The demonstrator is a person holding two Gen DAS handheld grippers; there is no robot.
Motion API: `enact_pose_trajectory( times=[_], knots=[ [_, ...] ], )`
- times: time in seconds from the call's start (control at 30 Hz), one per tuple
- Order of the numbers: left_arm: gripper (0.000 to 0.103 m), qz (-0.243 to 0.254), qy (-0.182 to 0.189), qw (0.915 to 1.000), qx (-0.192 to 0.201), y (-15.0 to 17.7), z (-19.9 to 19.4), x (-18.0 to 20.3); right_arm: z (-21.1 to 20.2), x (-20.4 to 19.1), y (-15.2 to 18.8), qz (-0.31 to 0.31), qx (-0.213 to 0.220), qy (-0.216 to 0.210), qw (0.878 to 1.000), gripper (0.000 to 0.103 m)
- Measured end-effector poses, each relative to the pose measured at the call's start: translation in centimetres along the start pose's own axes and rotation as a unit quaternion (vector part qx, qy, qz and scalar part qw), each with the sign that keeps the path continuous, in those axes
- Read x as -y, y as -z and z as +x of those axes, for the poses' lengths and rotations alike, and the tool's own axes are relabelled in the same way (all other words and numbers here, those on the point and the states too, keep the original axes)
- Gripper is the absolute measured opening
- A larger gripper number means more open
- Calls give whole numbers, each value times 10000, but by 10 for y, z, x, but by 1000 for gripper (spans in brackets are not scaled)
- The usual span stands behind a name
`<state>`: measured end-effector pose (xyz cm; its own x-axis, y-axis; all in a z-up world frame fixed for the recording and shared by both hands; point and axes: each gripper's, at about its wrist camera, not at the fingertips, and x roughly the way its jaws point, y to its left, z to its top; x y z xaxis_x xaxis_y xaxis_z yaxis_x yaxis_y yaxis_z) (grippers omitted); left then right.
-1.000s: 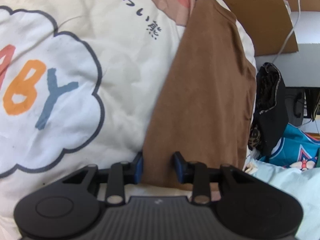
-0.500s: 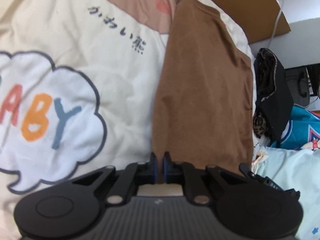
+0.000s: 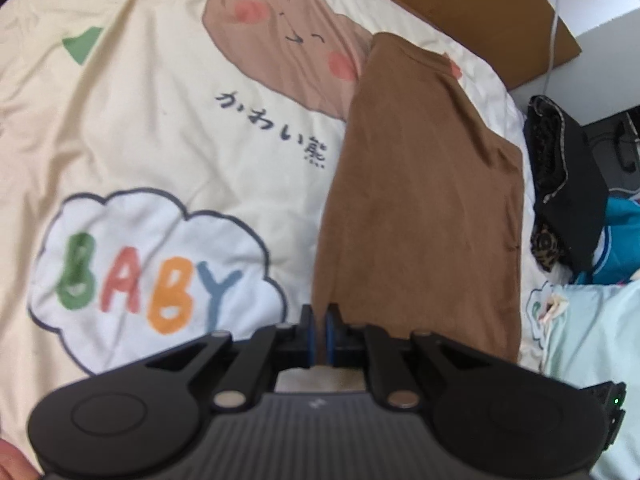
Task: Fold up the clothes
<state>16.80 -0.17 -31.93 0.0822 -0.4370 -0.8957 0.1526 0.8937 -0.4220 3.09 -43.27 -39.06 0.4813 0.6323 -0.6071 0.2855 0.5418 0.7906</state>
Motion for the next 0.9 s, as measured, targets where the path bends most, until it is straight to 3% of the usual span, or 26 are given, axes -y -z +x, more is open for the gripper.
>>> enact_pose_trajectory(
  times=[0.5,0.83,0.9],
  knots=[
    [5,149,-416,9971,-613,45,-16,-3,-4,-25,16,-1243,-1089,192,9861,7],
    [5,-266,-409,9948,-896,97,0,1,-25,-12,6,-1324,-1073,554,9838,8],
    [13,-379,-586,9931,-945,97,1,2,-25,-11,4,-1422,-1100,642,9816,10]
  ],
)
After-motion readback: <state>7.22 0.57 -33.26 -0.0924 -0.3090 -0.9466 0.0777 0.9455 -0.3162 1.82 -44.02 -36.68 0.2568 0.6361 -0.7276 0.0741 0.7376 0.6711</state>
